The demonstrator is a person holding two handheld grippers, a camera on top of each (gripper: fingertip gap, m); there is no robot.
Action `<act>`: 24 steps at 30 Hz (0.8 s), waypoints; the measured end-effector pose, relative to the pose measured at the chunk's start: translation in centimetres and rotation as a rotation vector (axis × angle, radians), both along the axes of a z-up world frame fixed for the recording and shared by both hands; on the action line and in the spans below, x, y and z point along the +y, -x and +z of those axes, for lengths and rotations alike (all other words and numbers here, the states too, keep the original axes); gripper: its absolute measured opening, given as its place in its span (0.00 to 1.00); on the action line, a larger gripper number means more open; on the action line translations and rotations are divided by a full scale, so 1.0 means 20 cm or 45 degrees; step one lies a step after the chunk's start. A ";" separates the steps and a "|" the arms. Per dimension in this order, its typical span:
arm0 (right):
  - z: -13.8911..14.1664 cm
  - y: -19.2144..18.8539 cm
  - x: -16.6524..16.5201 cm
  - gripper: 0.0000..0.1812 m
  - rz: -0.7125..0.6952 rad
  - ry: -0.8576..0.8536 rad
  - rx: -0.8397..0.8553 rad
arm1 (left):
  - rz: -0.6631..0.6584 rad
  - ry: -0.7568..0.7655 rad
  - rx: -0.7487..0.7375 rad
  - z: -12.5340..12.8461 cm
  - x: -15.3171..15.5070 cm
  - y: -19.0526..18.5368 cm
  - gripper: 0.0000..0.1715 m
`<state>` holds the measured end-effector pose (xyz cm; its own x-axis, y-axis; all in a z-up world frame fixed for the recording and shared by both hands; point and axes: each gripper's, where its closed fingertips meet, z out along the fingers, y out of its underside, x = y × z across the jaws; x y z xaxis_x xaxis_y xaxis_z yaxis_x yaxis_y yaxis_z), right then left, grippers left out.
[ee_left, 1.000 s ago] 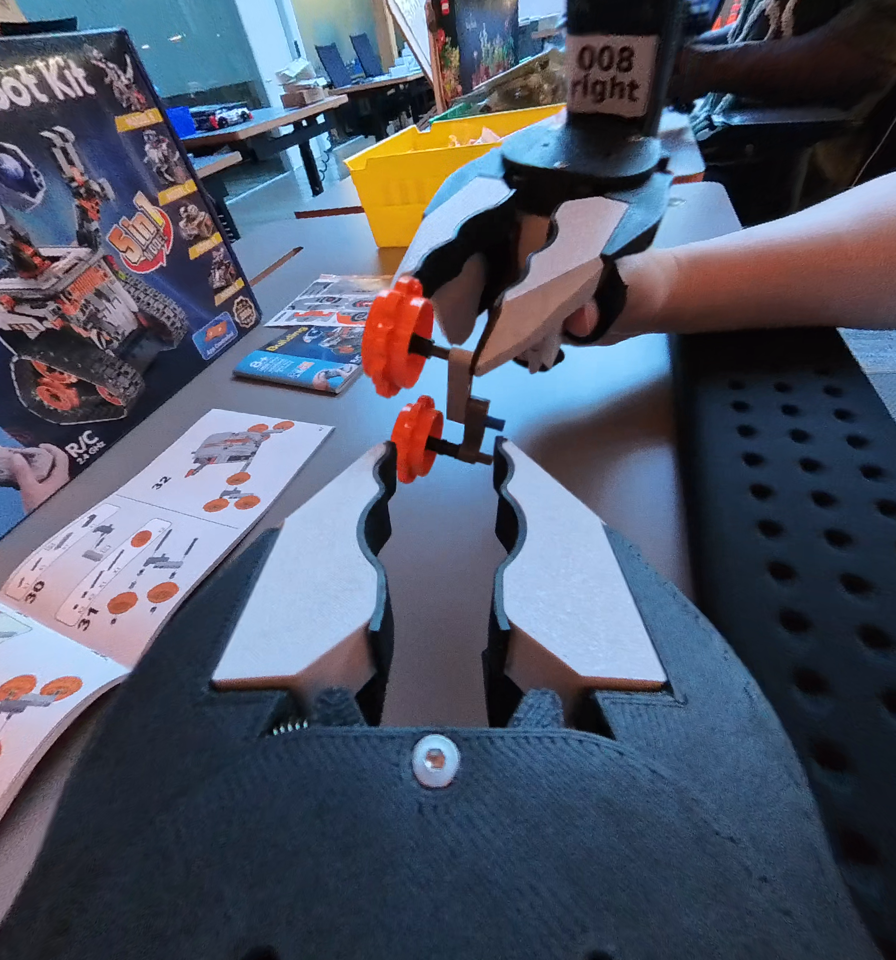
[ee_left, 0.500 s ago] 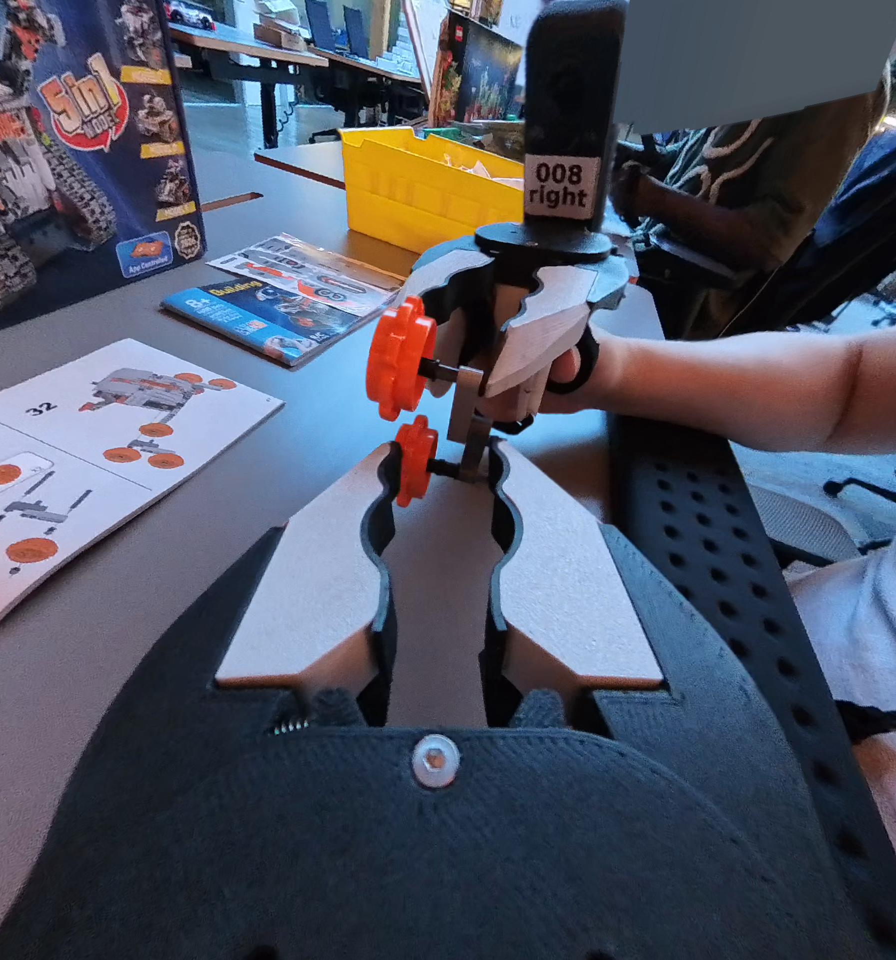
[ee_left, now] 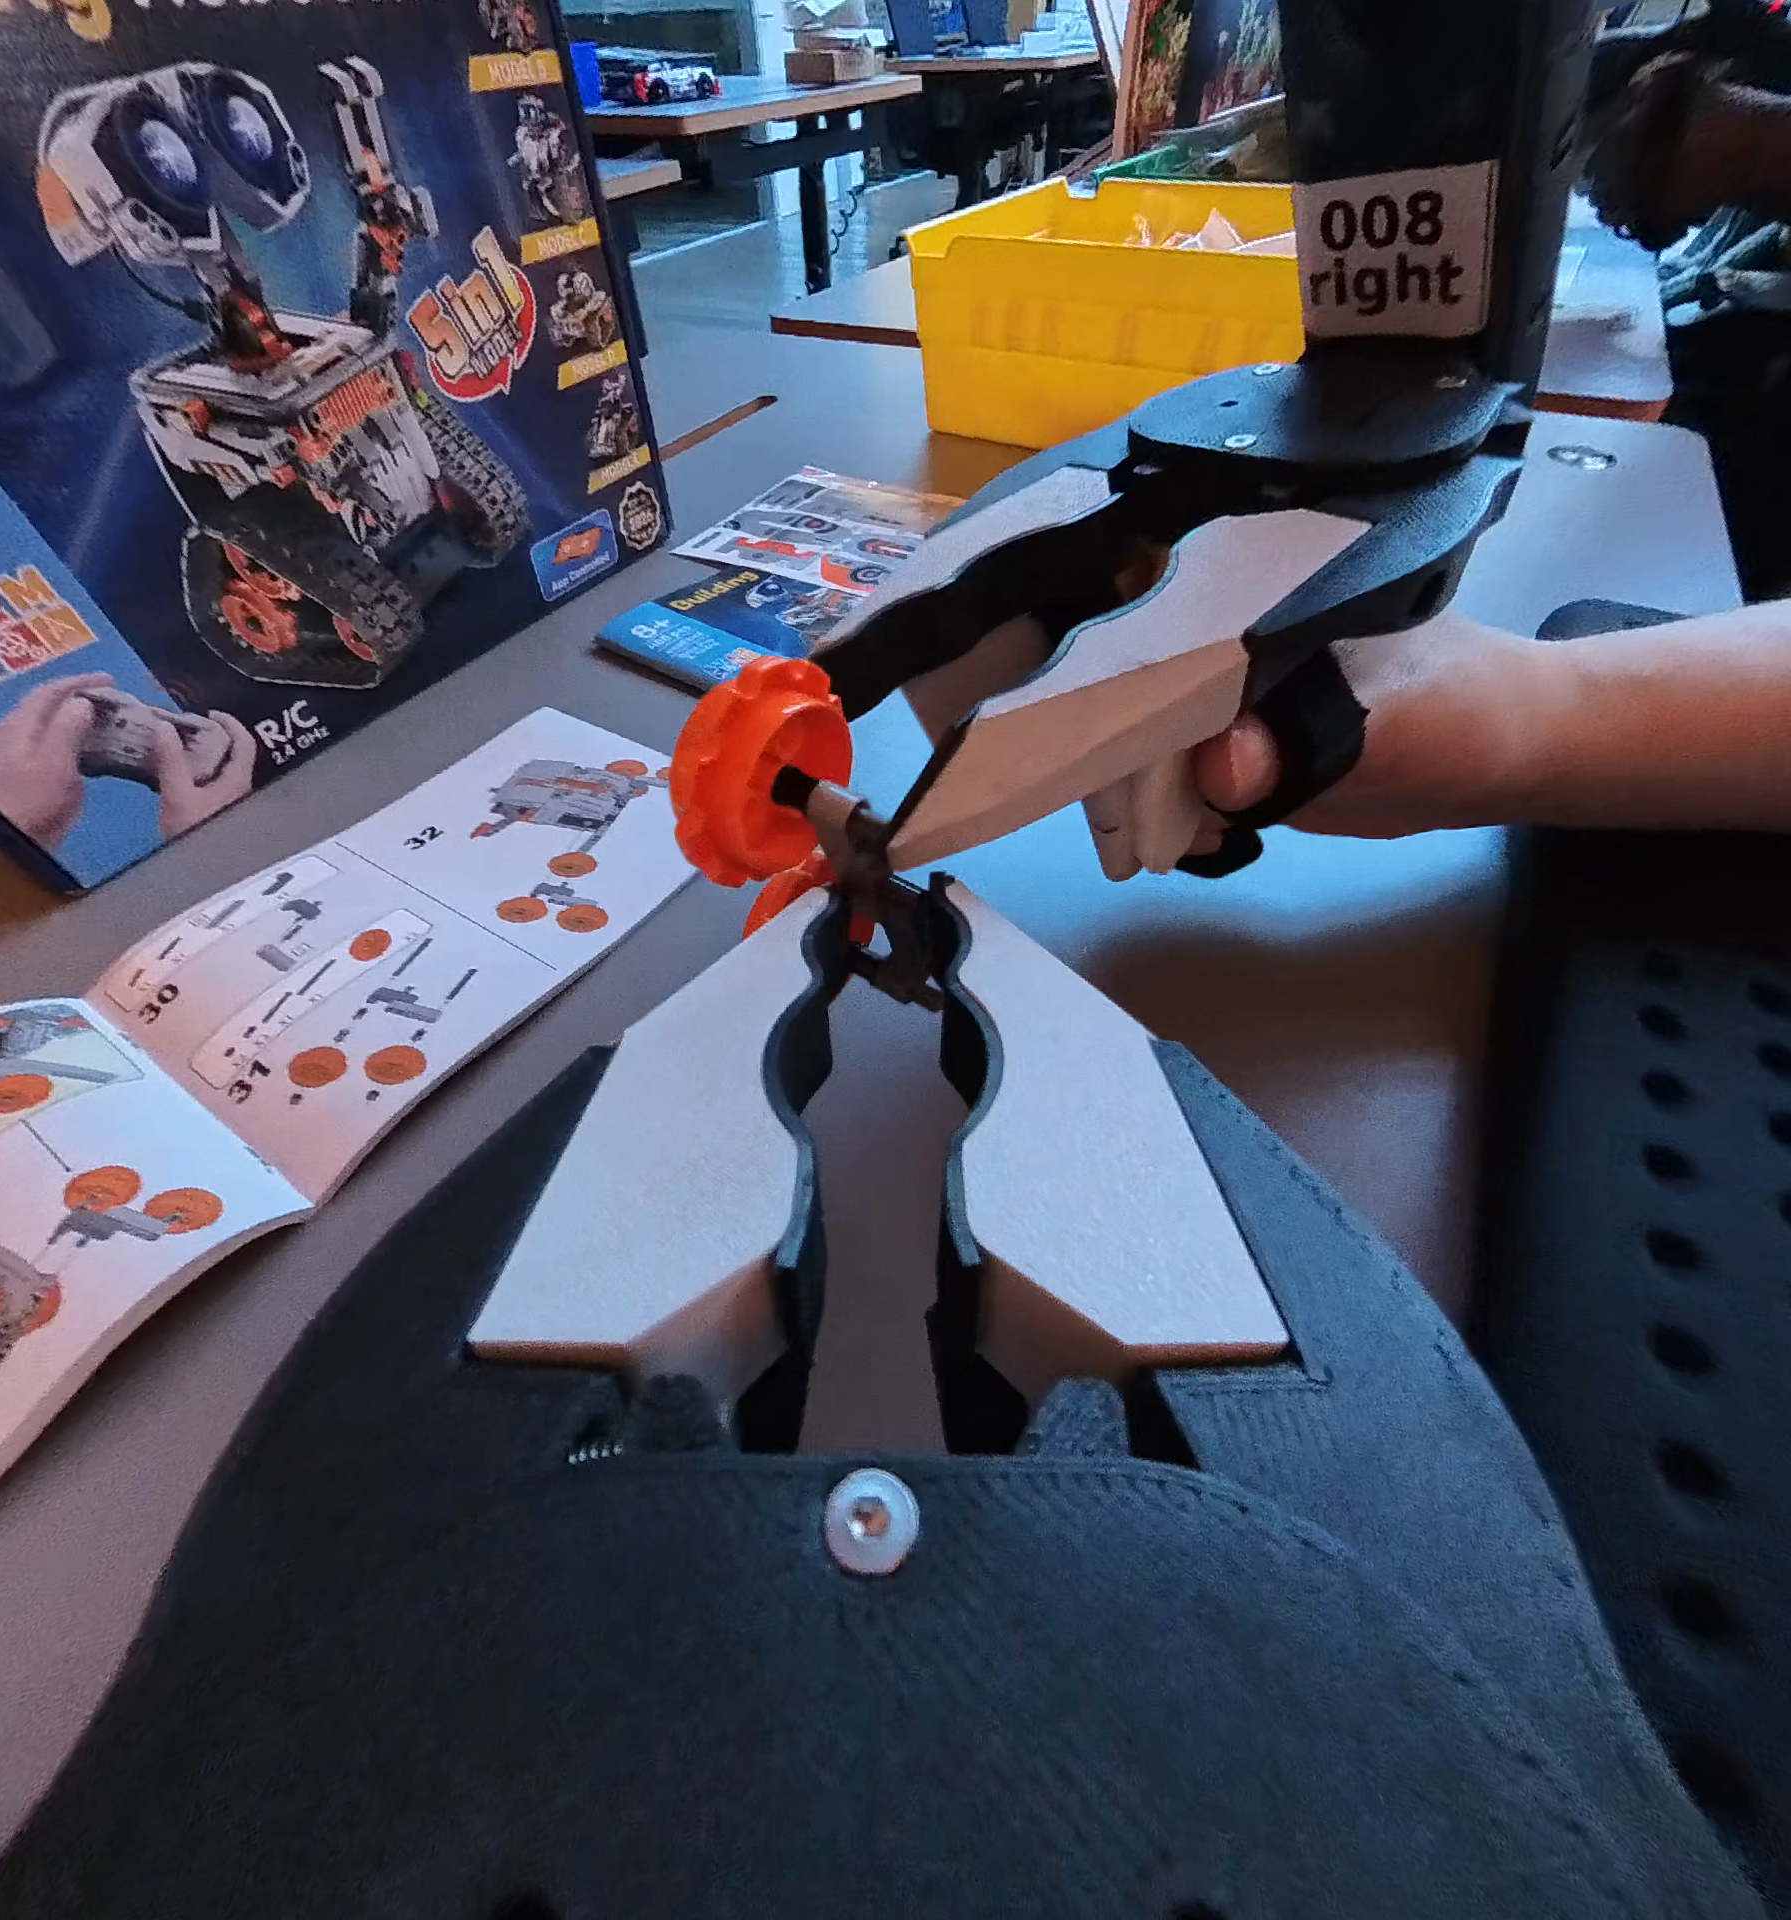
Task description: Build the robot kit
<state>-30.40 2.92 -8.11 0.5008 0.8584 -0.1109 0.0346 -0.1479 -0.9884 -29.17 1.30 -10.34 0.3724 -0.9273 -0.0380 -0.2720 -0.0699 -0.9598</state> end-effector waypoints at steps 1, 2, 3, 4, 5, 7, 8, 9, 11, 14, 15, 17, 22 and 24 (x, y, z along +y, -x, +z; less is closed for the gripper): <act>0.00 -0.01 0.01 0.21 -0.027 -0.026 -0.030 | -0.002 0.000 0.006 0.00 0.00 0.00 0.07; 0.00 -0.02 0.02 0.21 -0.064 -0.073 -0.066 | -0.007 0.006 0.007 0.00 0.00 0.00 0.07; 0.01 -0.04 0.03 0.21 -0.104 -0.137 -0.112 | -0.024 0.016 0.003 -0.01 -0.01 0.01 0.06; 0.02 -0.05 0.03 0.21 -0.141 -0.210 -0.170 | -0.040 0.037 -0.004 0.00 -0.02 0.01 0.05; 0.02 -0.07 0.04 0.20 -0.175 -0.279 -0.232 | -0.045 0.066 -0.013 0.00 -0.02 0.03 0.04; 0.02 -0.07 0.03 0.21 -0.205 -0.393 -0.334 | -0.028 0.128 -0.082 0.03 0.00 0.06 0.05; 0.00 -0.06 0.02 0.21 -0.182 -0.417 -0.379 | -0.024 0.186 -0.141 0.05 0.01 0.07 0.05; -0.03 -0.04 0.01 0.20 -0.159 -0.415 -0.425 | -0.027 0.264 -0.196 0.05 0.02 0.07 0.07; -0.09 -0.02 0.01 0.21 -0.141 -0.414 -0.516 | -0.047 0.449 -0.268 0.04 0.03 0.08 0.11; -0.14 -0.01 0.01 0.21 -0.133 -0.480 -0.633 | -0.051 0.697 -0.308 0.00 0.05 0.09 0.12; -0.14 0.00 0.01 0.21 -0.135 -0.516 -0.663 | -0.073 0.731 -0.323 0.00 0.04 0.09 0.11; -0.15 0.01 0.00 0.21 -0.142 -0.582 -0.731 | -0.046 0.745 -0.321 -0.02 0.05 0.09 0.11; -0.16 0.05 0.00 0.21 -0.171 -0.687 -0.856 | 0.051 0.715 -0.236 -0.08 0.08 0.07 0.10; -0.16 0.07 0.00 0.21 -0.184 -0.719 -0.892 | 0.071 0.728 -0.248 -0.08 0.08 0.06 0.05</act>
